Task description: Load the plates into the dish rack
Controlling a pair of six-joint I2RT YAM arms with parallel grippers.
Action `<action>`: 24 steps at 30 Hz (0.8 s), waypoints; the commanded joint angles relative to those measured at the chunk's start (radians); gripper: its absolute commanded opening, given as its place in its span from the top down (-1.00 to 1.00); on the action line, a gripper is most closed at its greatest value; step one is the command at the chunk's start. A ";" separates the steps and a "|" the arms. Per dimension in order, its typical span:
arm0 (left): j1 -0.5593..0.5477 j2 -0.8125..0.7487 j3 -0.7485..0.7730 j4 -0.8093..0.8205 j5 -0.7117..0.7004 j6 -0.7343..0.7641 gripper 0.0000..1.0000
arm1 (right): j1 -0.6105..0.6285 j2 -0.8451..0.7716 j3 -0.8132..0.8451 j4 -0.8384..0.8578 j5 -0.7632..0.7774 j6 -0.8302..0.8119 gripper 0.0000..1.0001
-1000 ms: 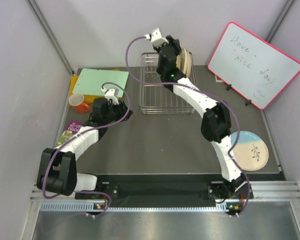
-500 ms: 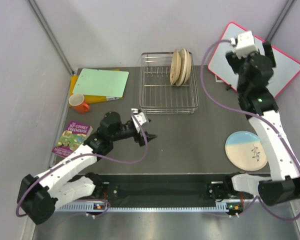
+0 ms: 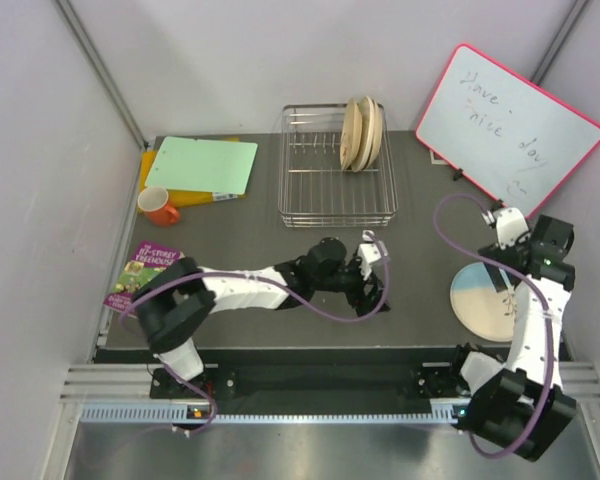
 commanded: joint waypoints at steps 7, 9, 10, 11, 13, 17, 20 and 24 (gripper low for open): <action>-0.082 0.421 0.290 0.316 -0.024 -0.128 -0.60 | -0.376 0.166 -0.072 -0.009 -0.170 -0.238 -0.72; -0.088 0.457 0.341 0.324 -0.027 -0.140 -0.60 | -0.423 0.249 -0.052 -0.008 -0.199 -0.247 -0.72; -0.091 0.478 0.352 0.326 -0.020 -0.143 -0.60 | -0.428 0.272 -0.038 -0.002 -0.205 -0.261 -0.75; -0.093 0.484 0.356 0.333 -0.019 -0.145 -0.61 | -0.430 0.286 -0.034 0.007 -0.216 -0.265 -0.75; -0.094 0.492 0.366 0.334 -0.021 -0.150 -0.61 | -0.431 0.314 -0.034 0.038 -0.228 -0.281 -0.78; -0.094 0.491 0.372 0.317 -0.026 -0.159 -0.62 | -0.431 0.374 -0.020 0.063 -0.250 -0.287 -0.82; -0.094 0.497 0.376 0.306 -0.010 -0.160 -0.63 | -0.431 0.423 -0.005 0.096 -0.251 -0.272 -0.84; -0.094 0.510 0.401 0.294 -0.007 -0.182 -0.63 | -0.428 0.534 0.032 0.101 -0.254 -0.247 -0.91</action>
